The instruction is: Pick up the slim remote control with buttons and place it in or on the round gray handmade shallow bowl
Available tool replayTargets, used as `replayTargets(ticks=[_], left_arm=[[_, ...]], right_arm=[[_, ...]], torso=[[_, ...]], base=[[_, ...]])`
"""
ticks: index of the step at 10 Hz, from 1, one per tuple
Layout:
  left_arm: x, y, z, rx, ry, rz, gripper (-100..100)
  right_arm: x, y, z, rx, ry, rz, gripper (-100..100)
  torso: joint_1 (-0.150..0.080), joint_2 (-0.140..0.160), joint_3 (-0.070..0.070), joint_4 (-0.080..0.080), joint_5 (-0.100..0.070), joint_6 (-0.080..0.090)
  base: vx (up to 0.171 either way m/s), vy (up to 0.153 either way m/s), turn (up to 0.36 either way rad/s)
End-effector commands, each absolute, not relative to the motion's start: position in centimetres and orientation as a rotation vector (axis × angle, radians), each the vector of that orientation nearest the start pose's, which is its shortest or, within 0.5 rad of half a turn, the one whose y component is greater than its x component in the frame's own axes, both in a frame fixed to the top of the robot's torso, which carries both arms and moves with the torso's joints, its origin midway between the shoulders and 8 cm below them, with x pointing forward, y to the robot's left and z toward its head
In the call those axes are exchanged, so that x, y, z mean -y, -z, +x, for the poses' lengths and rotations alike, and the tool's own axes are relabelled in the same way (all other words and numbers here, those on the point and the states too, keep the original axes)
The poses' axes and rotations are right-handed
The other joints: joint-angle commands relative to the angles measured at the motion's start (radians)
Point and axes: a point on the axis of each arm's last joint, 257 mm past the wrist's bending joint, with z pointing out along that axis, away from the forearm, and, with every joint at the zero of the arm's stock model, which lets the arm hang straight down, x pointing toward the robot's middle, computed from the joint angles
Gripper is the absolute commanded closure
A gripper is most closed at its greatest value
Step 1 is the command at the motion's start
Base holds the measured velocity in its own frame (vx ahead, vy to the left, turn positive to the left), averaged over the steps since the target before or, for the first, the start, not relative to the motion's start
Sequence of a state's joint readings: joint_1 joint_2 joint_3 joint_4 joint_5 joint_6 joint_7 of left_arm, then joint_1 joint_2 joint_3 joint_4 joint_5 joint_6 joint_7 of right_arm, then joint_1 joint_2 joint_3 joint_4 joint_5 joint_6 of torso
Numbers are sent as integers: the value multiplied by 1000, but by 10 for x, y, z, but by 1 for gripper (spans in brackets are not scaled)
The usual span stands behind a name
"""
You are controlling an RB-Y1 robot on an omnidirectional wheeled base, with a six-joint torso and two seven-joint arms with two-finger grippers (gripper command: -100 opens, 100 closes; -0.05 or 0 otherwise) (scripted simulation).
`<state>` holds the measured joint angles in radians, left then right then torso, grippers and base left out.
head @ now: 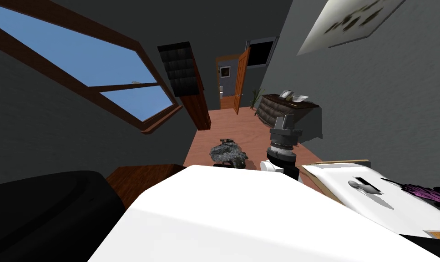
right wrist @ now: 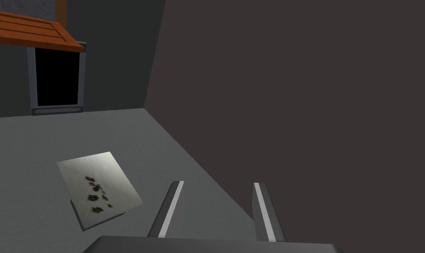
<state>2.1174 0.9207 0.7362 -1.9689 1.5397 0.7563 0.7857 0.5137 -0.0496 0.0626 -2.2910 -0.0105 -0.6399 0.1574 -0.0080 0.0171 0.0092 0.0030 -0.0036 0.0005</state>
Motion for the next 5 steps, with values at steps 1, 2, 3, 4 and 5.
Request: replayTargets(ticks=[1,2,3,4,5], left_arm=[[-562,198,-251,32,-531,-2950,100],[-572,195,-246,27,-549,-2949,100],[-581,193,-240,26,-561,-2948,100],[-589,190,-233,26,-570,-2948,100],[-597,188,-226,29,-576,-2948,100]], right_arm=[[252,-48,318,-578,-1252,475,0],[252,-48,318,-579,-1252,475,0],[252,-48,318,-579,-1252,475,0],[252,-48,318,-579,-1252,475,0],[252,-48,318,-579,-1252,475,0]], torso=[[0,0,0,0,0,0],[0,-3,-1,0,1,-1],[1,-6,-3,-1,1,0],[1,-5,-3,-1,1,0],[1,-2,-1,0,1,0]], base=[[-164,-88,-44],[-123,-88,-38],[-171,-90,-103],[-241,-84,-111],[-259,-86,-94]])
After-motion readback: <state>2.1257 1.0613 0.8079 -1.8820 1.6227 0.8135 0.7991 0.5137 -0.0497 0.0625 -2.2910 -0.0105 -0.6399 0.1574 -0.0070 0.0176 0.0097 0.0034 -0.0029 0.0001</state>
